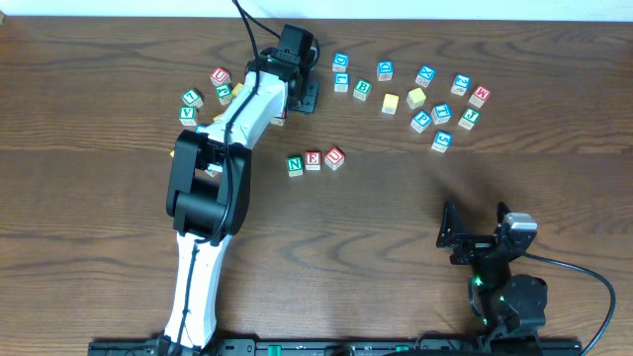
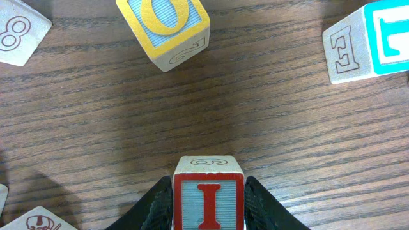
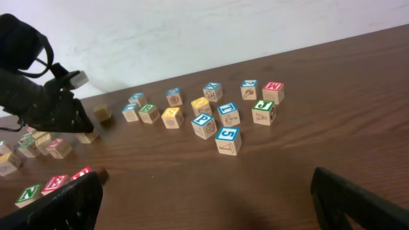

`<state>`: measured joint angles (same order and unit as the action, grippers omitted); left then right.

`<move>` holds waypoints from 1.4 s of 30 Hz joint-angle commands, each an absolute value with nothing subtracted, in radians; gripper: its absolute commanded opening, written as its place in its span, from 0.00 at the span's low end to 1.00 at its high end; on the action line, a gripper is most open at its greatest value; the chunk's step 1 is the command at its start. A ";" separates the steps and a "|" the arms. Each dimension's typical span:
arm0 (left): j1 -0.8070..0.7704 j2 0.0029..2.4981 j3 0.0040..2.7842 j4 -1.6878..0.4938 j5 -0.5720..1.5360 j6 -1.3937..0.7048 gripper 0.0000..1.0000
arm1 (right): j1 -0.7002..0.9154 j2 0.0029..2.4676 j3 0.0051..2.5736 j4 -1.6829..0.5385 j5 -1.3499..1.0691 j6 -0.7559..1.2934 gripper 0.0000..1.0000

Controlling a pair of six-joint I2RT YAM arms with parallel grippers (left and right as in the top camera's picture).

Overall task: Spell out NEURIPS
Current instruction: 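Lower the left gripper onto the red I block and grasp it, then carry the red I block right and set it down past the U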

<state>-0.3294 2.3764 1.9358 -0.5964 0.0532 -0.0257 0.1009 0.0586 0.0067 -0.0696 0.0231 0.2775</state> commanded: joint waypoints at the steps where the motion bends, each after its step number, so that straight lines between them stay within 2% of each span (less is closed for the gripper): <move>1: -0.329 2.399 1.923 -0.596 0.049 -0.035 0.30 | 0.091 0.057 0.006 -0.072 0.027 0.273 0.99; 34: -0.347 2.385 1.924 -0.613 0.049 -0.066 0.29 | 0.091 0.057 0.006 -0.072 0.027 0.273 0.99; 42: -0.383 2.347 1.924 -0.654 0.049 -0.173 0.29 | 0.091 0.057 0.006 -0.072 0.027 0.273 0.99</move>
<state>-0.3622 2.3730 1.9358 -0.6277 0.0460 -0.0959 0.1009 0.0586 0.0067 -0.0696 0.0231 0.2775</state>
